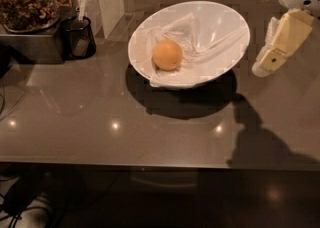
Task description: Pick orange from white bowl
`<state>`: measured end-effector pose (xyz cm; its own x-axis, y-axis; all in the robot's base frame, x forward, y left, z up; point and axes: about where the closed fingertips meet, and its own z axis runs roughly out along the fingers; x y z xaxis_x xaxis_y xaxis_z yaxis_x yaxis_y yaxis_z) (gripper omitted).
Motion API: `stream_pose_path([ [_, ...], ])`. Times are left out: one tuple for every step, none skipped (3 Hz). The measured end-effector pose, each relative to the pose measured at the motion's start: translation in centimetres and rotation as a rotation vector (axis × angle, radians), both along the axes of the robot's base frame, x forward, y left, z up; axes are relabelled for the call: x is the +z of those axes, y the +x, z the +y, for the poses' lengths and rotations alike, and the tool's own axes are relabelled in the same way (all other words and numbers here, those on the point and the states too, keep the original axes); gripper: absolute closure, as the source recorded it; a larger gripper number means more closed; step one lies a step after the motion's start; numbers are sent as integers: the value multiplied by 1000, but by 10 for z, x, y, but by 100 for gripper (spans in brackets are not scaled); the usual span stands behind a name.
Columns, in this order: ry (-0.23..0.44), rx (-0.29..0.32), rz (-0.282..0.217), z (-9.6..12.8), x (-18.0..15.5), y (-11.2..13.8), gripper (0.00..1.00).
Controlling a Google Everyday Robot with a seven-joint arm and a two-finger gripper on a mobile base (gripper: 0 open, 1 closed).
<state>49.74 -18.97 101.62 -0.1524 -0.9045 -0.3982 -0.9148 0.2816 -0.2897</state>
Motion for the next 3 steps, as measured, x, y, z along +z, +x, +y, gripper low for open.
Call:
stream_pose_path([
  [1, 0, 0, 0, 0, 0, 0],
  [50, 40, 3, 19, -7, 19, 0],
  [92, 141, 16, 64, -15, 45, 0],
])
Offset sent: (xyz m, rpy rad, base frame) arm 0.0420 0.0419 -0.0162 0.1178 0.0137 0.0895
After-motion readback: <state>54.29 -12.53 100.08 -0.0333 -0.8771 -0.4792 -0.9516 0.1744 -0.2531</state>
